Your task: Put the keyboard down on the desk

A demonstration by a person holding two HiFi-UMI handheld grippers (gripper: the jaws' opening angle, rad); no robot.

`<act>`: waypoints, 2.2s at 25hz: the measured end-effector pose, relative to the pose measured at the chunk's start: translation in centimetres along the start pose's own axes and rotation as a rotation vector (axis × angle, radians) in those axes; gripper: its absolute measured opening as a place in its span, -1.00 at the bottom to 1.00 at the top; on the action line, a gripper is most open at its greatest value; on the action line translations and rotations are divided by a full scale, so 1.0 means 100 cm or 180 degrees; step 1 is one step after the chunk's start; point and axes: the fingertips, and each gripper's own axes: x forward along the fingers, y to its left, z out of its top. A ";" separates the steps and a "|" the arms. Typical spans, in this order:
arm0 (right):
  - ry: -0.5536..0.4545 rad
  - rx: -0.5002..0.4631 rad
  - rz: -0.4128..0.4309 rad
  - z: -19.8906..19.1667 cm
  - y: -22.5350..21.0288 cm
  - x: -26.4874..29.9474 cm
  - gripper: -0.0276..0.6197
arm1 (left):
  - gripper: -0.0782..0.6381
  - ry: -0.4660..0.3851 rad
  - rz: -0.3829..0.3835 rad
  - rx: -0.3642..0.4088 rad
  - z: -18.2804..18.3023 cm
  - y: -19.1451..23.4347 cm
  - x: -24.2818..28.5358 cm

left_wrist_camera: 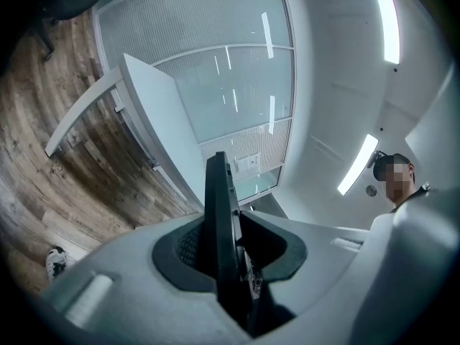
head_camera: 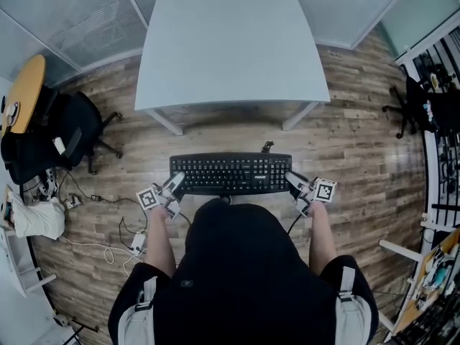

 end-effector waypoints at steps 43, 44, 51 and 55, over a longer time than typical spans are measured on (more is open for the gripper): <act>-0.0285 -0.0192 -0.0033 -0.017 -0.024 -0.007 -0.60 | -0.50 0.0348 -0.0127 0.0278 0.001 0.007 0.012; -0.0280 -0.0182 -0.0003 -0.016 -0.026 -0.005 -0.60 | -0.50 0.0331 -0.0111 0.0280 0.000 0.008 0.012; -0.0170 -0.0212 0.0061 -0.004 -0.017 -0.002 -0.60 | -0.50 0.0177 -0.0081 0.0308 -0.001 -0.012 0.004; -0.0149 -0.0237 0.0091 0.002 -0.015 0.000 -0.60 | -0.50 0.0101 -0.0056 0.0361 -0.002 -0.016 0.001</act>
